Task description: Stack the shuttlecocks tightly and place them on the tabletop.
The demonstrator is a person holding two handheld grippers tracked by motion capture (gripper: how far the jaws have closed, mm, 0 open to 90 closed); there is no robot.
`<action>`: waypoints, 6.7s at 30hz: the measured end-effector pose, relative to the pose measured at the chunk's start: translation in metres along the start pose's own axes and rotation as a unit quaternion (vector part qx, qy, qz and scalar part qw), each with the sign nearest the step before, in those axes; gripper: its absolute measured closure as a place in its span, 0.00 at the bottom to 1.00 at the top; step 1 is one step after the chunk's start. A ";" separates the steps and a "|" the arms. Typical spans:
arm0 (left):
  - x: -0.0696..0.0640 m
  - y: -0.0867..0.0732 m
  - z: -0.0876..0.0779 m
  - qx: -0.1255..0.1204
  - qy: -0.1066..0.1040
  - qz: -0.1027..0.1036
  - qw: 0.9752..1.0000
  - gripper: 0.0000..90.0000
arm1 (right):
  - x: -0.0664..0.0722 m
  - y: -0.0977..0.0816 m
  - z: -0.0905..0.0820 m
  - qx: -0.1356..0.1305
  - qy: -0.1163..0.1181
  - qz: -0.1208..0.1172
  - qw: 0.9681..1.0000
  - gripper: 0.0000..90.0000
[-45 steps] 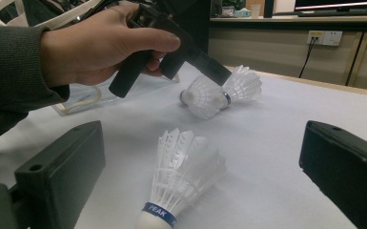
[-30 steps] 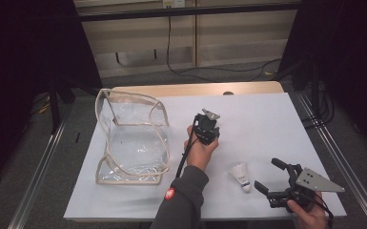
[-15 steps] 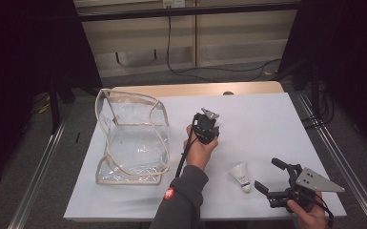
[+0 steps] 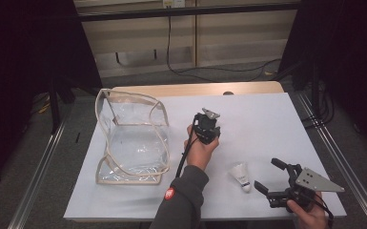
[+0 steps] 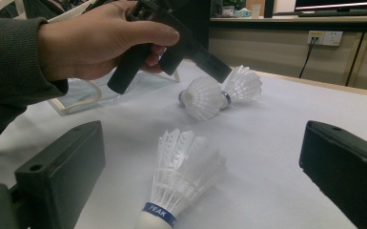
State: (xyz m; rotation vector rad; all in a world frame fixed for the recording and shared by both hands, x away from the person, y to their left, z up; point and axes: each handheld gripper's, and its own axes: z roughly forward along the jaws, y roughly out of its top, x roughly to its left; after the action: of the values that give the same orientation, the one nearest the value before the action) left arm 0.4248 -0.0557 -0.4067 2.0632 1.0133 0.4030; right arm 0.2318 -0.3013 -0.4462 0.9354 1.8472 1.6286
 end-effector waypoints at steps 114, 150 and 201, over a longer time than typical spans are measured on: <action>0.024 -0.003 0.005 0.032 0.049 -0.001 0.998 0.89 | 0.000 -0.001 0.001 0.005 0.004 -0.002 1.000 0.01; 0.019 0.005 0.008 0.026 0.043 -0.002 0.999 0.87 | 0.000 0.000 0.001 0.003 0.004 -0.002 1.000 0.01; 0.025 -0.007 0.006 0.018 0.051 -0.001 0.999 0.90 | 0.001 -0.001 0.001 0.008 0.005 -0.003 1.000 0.01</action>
State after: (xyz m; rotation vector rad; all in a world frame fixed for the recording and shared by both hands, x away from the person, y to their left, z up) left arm 0.4402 -0.0367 -0.4169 2.0920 1.0907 0.4957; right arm 0.2321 -0.2998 -0.4477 0.9300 1.8714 1.6197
